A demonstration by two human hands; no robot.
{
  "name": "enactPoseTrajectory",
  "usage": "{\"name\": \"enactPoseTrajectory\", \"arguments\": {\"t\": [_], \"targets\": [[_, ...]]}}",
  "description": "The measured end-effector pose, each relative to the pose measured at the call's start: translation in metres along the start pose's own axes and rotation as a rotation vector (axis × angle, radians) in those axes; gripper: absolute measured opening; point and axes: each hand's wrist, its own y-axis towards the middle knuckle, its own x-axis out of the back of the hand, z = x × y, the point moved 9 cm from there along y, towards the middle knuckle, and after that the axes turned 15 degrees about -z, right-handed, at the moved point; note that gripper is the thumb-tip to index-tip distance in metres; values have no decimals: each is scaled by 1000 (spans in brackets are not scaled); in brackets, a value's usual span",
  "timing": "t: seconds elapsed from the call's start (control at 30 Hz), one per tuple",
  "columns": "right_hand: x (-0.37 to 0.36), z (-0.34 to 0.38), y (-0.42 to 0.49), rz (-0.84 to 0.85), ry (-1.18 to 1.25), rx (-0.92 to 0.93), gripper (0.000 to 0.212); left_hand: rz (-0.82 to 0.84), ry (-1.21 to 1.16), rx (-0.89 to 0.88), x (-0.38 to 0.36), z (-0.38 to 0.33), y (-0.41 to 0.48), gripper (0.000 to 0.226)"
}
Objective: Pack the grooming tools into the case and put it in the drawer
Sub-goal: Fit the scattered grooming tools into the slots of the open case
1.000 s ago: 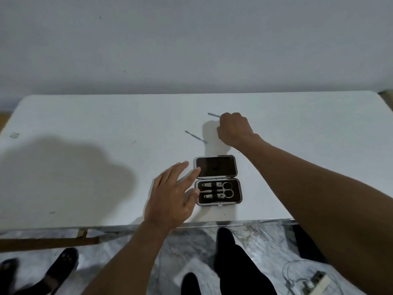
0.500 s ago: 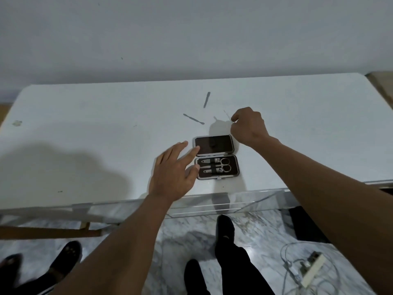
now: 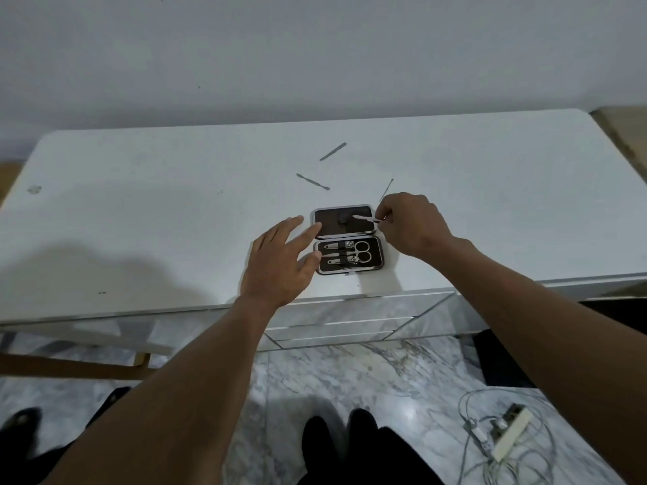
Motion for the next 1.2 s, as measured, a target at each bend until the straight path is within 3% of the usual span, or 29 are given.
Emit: {"name": "enactPoseTrajectory", "arguments": {"t": [0.27,0.73,1.0,1.2], "targets": [[-3,13,21,37,-70,235,17,18,21,-2,-3,3,1,52],[-10,17,22,71,-120,224,24,-8,-1,17,0,2,2,51],[-24,36,20,111,-30,273,16,-2,-5,22,-1,2,0,51],[-30,36,19,116,-42,296,26,-11,-6,24,0,3,1,51]]}}
